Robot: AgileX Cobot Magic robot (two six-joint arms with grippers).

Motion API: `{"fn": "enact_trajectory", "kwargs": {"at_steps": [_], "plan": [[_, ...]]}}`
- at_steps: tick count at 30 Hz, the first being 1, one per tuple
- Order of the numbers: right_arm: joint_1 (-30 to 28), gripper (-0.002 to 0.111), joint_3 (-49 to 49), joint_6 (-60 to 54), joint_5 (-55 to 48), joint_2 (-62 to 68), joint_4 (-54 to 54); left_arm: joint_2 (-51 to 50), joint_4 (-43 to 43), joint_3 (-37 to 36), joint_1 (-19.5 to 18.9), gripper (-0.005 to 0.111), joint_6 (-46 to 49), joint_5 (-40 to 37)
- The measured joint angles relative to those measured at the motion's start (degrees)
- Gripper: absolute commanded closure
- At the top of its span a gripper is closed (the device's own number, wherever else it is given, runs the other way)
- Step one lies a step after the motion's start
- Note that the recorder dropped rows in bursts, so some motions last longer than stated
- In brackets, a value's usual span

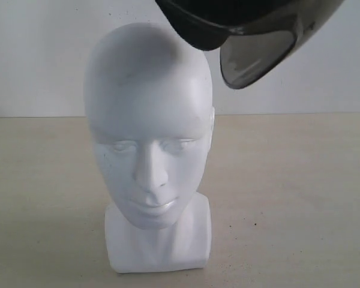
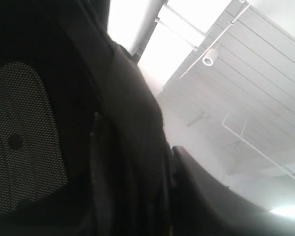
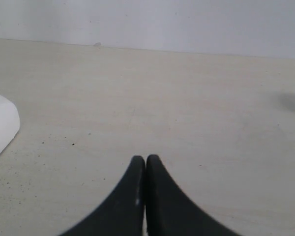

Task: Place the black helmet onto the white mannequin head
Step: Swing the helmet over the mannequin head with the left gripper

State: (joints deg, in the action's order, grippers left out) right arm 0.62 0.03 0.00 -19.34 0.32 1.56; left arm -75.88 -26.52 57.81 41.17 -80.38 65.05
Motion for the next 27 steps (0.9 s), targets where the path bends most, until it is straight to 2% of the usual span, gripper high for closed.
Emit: {"fn": "enact_trajectory", "kwargs": {"at_steps": [8,27], "plan": [[0.0,0.108,0.0,0.0,0.0,0.0,0.0,-1.78,-3.81,-0.26,-5.16,0.102,-0.23,-0.21],[0.0,0.108,0.0,0.0,0.93,0.0,0.0,-2.71,-6.54,-0.26,-5.75,0.102,2.64,0.68]]}}
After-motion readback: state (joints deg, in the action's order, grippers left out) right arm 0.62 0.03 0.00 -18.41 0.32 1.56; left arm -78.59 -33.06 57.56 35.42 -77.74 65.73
